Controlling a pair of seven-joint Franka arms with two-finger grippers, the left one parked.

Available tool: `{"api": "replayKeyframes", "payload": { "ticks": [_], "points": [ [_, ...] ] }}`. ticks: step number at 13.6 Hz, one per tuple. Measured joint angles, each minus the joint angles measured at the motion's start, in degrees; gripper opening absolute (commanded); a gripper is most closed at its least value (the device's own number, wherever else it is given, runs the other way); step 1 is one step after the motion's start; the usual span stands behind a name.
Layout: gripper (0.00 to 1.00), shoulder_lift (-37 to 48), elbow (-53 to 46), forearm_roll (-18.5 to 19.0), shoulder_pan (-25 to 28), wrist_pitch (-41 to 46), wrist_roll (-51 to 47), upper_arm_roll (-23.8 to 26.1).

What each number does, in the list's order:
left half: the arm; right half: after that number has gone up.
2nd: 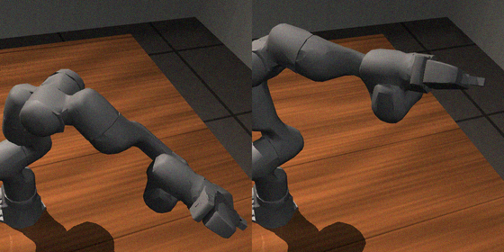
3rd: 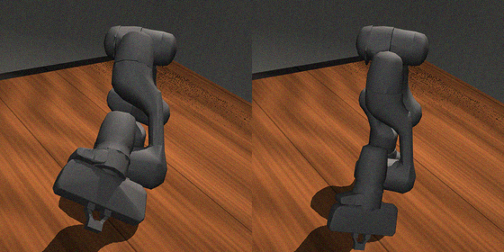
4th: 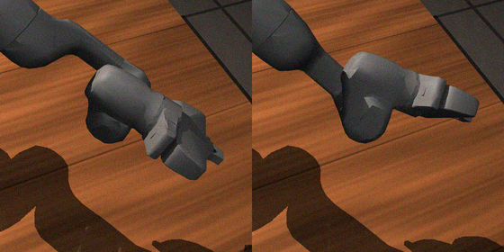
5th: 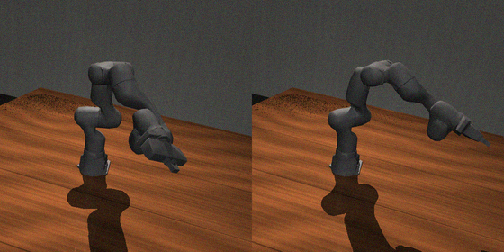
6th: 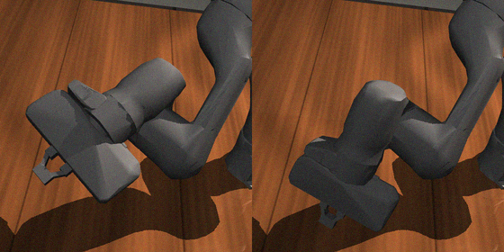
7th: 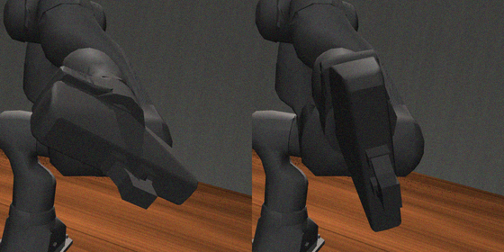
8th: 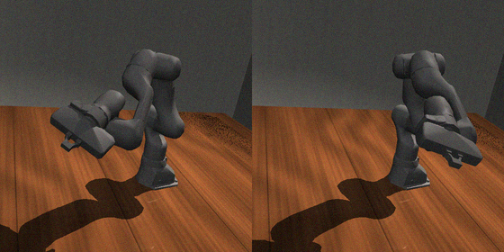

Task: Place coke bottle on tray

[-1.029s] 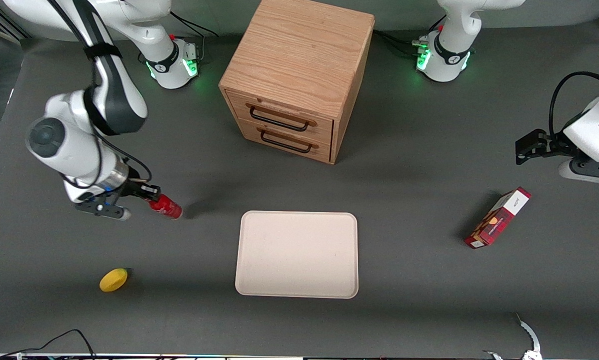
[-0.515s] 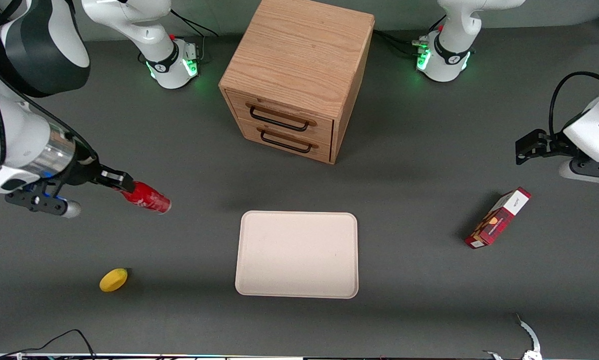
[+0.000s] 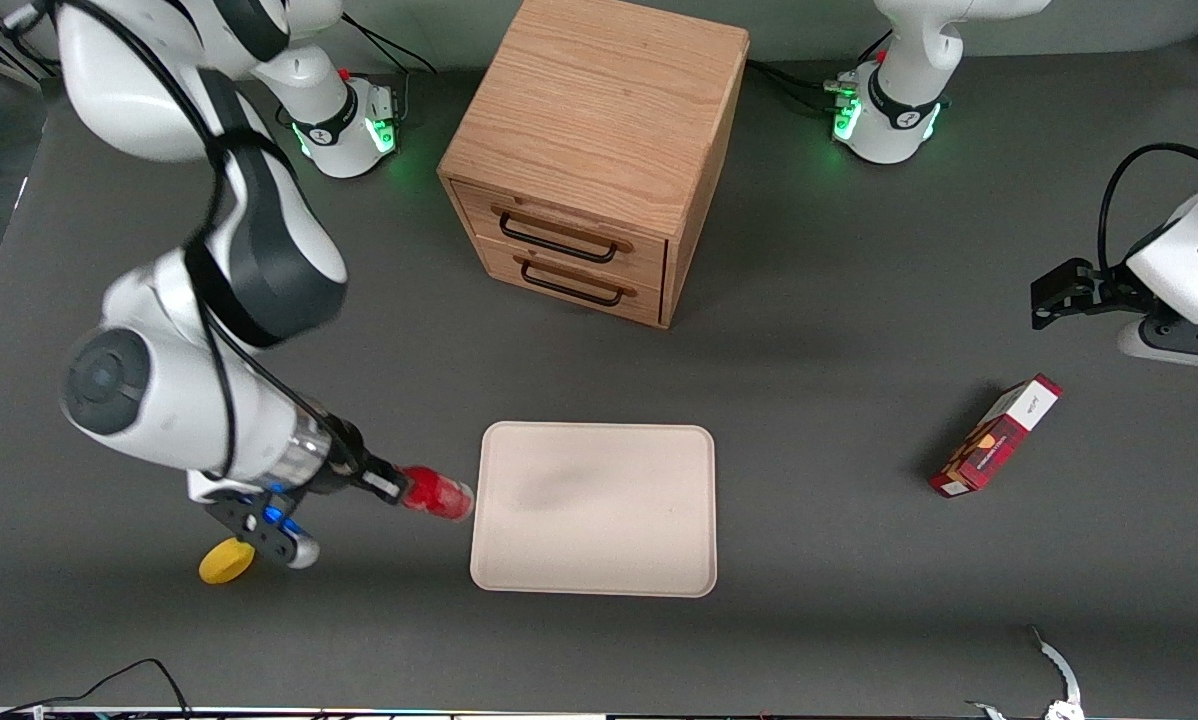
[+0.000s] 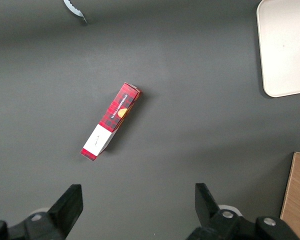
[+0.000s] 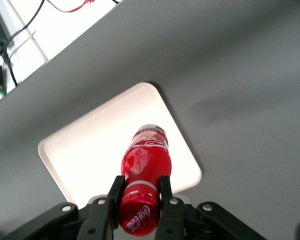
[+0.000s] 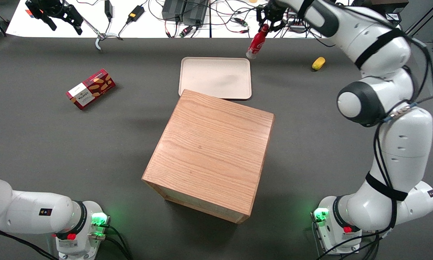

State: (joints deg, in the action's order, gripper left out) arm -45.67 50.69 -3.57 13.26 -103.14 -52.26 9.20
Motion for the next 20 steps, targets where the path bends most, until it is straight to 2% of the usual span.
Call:
{"api": "replayKeyframes", "payload": {
  "ticks": [4, 7, 8, 9, 12, 15, 18, 20],
  "points": [
    [0.00, -7.3, -0.9, 3.6, 1.8, -8.5, -6.2, 0.0],
    [0.00, -10.4, -1.4, 5.0, 3.2, -9.8, -8.2, 0.0],
    [0.76, -10.8, -1.5, 5.7, 3.4, -9.8, -8.4, 0.0],
    [1.00, -11.1, -1.6, 6.4, 3.5, -9.8, -8.5, 0.0],
    [1.00, -11.6, -2.4, 7.3, 3.6, -10.0, -8.6, 0.0],
    [1.00, -9.4, -5.7, 8.2, 2.9, -3.9, -8.1, 1.2],
    [1.00, 2.0, -7.2, 8.9, -0.7, 10.4, -0.4, 4.8],
    [1.00, 12.4, -3.3, 9.0, -3.2, 18.9, 6.8, 5.5]
  ]
}}
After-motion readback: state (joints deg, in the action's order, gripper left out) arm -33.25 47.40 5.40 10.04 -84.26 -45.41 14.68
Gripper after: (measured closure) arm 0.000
